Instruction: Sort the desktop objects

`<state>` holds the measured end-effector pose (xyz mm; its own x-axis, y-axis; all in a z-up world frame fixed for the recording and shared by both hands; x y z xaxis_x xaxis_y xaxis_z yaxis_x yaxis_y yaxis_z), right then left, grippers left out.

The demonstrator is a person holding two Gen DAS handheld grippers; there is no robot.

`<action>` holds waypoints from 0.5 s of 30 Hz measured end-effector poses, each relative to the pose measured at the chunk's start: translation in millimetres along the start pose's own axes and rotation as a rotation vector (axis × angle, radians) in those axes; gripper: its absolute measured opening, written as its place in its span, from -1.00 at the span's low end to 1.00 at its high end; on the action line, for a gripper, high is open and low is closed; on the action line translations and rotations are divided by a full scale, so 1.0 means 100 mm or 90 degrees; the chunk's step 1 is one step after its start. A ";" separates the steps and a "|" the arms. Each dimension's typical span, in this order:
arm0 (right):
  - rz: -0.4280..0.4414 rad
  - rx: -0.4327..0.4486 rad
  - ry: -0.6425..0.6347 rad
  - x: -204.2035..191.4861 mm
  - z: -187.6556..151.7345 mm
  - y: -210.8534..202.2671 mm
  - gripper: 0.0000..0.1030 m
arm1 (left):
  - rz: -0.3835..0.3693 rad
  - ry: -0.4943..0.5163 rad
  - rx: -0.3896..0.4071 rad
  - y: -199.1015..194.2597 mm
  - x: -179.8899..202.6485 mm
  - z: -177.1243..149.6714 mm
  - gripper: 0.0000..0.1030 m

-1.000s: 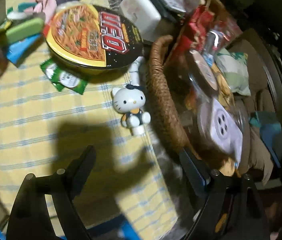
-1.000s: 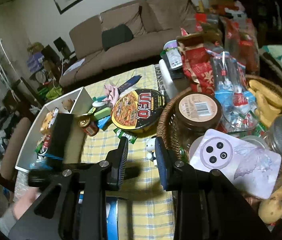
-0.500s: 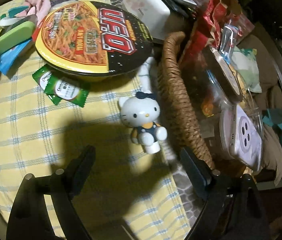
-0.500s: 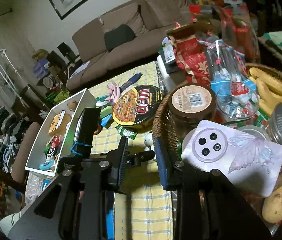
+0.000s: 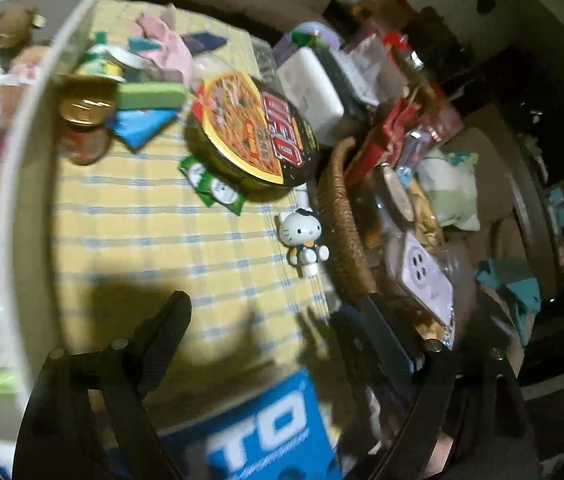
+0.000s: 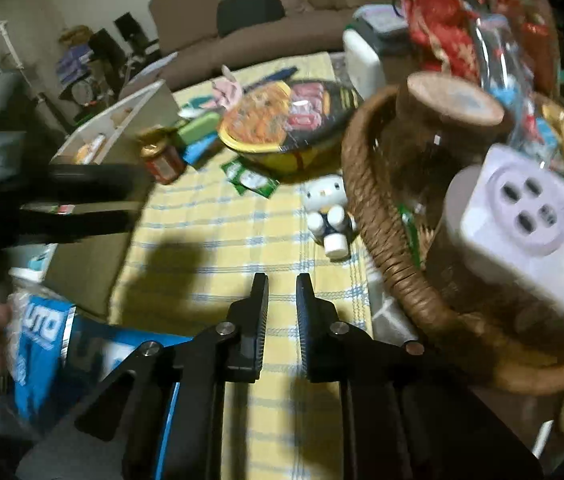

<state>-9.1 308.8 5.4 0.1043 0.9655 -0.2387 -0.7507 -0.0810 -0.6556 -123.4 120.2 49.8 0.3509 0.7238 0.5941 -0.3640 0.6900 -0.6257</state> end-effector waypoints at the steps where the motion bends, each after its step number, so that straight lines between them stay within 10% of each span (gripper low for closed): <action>1: -0.008 -0.001 -0.004 0.00 -0.02 0.06 -0.75 | -0.003 0.001 0.010 -0.12 -0.07 0.00 0.74; 15: -0.216 -0.036 -0.073 -0.08 0.10 0.70 -0.81 | -0.060 0.005 0.006 -0.51 -0.34 -0.13 0.74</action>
<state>-69.5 297.8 -31.3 0.2656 0.9608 0.0792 -0.6477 0.2387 -0.7235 -105.3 60.4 55.5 0.3905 0.6559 0.6460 -0.3374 0.7549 -0.5625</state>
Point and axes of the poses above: each gripper's, at about its wrist camera, not at the fingertips, and y roughly the way its jaws point, x to its right, z to its top, the point moved 3 cm from there along y, roughly the way its jaws point, and after that the axes turned 13 degrees about x, right-handed, at the moved point
